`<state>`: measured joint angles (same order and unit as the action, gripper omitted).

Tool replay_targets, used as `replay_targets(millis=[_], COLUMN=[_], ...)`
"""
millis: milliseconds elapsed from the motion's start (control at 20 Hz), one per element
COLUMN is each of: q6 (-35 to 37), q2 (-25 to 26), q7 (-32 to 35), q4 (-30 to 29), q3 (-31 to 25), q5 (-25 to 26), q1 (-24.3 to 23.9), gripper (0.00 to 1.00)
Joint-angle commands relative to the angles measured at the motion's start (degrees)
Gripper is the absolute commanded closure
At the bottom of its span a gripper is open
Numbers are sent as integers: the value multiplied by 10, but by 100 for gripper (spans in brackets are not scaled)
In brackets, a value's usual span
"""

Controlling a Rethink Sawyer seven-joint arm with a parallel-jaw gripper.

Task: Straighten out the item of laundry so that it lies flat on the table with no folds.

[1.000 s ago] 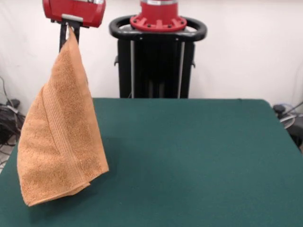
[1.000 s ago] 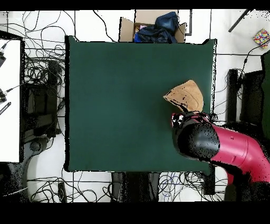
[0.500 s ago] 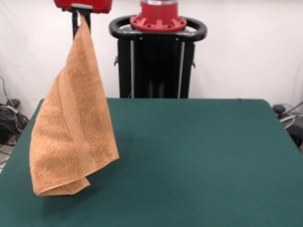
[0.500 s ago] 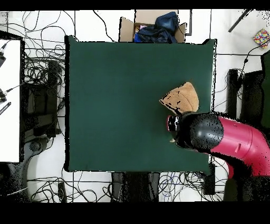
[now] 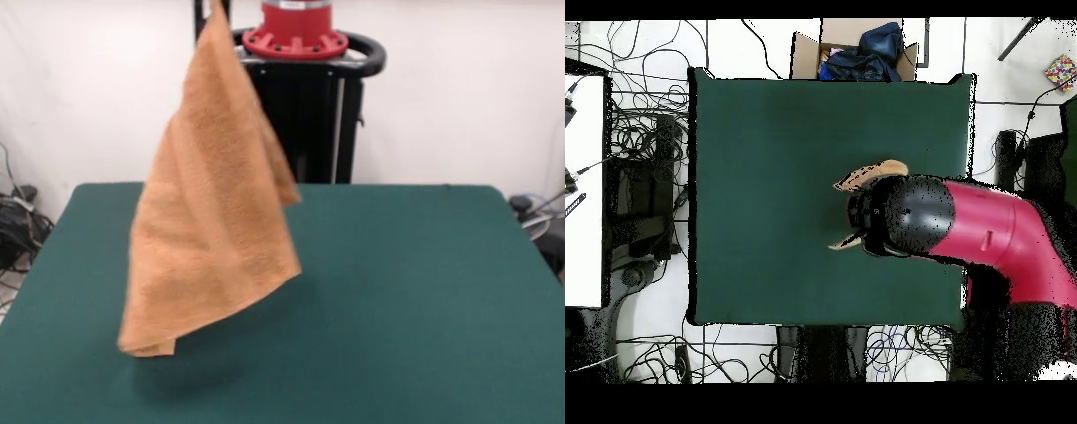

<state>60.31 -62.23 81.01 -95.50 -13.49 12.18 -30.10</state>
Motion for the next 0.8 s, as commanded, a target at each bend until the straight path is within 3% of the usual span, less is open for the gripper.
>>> replay_targets(millis=[50,800], q6=[81,80], q2=[24,91], q7=[212,292], q4=[76,165], q3=[13,34], q5=[-35,-46], q1=[55,131], gripper=[100,100])
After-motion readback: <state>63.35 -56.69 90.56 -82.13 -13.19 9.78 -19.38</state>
